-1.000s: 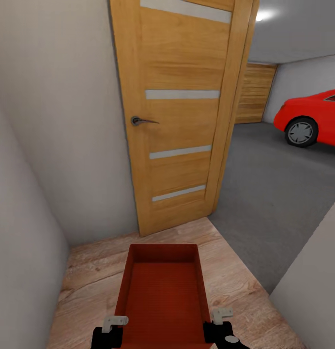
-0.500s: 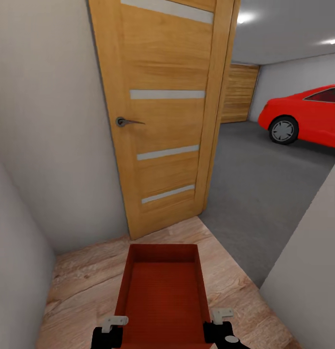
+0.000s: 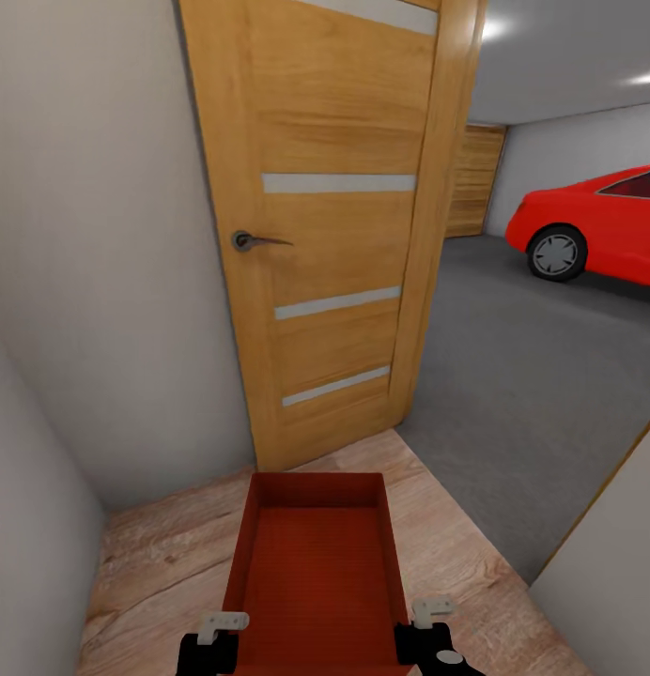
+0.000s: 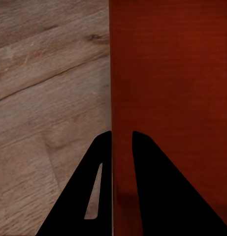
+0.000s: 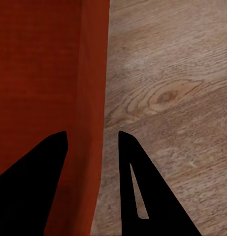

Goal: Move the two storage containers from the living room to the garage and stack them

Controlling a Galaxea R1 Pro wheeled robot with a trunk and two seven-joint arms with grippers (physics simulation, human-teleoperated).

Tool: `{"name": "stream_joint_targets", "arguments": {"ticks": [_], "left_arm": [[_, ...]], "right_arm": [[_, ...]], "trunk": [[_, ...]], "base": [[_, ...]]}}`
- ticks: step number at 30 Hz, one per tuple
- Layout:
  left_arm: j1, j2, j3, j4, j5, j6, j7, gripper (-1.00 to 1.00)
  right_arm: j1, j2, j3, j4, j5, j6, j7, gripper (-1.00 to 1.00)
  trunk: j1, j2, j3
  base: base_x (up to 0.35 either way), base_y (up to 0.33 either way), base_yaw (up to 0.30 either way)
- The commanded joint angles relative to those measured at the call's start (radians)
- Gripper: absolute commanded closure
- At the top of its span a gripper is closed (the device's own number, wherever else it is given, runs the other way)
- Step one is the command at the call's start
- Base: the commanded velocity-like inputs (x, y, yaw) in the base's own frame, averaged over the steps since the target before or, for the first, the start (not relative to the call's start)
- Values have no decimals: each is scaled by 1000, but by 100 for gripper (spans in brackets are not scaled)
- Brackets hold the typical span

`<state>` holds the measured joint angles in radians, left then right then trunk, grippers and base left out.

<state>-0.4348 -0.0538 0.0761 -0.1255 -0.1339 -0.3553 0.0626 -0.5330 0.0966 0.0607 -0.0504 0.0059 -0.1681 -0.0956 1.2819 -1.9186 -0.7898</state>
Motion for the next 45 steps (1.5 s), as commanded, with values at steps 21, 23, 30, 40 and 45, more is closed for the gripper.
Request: {"name": "stream_joint_targets", "arguments": {"ticks": [21, 23, 30, 40, 45], "left_arm": [[-1, 0, 30, 0, -9, -4, 14, 100], [-1, 0, 30, 0, -9, -5, 14, 100], [-1, 0, 30, 0, -9, -5, 14, 100], [-1, 0, 30, 0, -9, -5, 14, 100], [-1, 0, 30, 0, -9, -4, 14, 100]], "right_arm": [[-1, 0, -1, 1, -3, -3, -9, 100], [-1, 0, -1, 1, -3, -3, -9, 100], [-1, 0, -1, 1, -3, -3, -9, 100], [-1, 0, -1, 1, -3, -3, -9, 100], [-1, 0, -1, 1, -3, -3, -9, 100]], "trunk": [[0, 0, -1], [0, 0, -1], [0, 0, -1], [0, 0, 1], [0, 0, 1]], "base": [[53, 9, -79], [0, 0, -249], [0, 0, -256], [0, 0, -206], [48, 22, -27]]}}
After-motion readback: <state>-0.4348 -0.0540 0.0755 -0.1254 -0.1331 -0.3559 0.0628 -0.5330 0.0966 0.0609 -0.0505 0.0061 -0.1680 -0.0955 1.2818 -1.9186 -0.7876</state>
